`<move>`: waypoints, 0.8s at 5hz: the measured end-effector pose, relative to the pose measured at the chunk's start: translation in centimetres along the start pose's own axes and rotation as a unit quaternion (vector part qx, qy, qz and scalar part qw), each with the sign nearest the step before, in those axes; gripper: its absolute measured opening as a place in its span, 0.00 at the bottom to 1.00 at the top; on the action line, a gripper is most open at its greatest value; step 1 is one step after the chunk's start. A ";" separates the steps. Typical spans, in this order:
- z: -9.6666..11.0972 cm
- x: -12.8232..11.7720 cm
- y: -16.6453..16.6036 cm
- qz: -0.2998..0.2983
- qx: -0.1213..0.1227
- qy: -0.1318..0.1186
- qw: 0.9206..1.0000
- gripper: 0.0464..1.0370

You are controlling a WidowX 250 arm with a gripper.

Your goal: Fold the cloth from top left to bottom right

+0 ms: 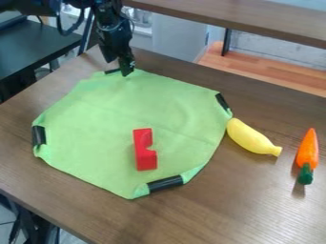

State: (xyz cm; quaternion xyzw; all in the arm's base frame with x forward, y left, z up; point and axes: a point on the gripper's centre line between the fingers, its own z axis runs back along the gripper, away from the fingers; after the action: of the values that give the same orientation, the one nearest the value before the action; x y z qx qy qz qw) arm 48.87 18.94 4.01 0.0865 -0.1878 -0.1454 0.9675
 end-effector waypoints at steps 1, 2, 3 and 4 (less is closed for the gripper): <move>-1.1 -0.6 -0.4 -0.008 -0.011 0.016 1.000 0.96; -1.4 -0.6 -0.6 -0.018 -0.012 0.025 0.999 0.91; -1.5 -0.5 -0.9 -0.025 -0.020 0.030 0.999 0.64; -1.6 -0.4 -1.6 -0.024 -0.038 0.023 0.999 0.32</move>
State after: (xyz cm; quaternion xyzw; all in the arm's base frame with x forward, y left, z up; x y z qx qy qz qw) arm 48.72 17.79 2.07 0.0577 -0.1575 -0.1736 0.9704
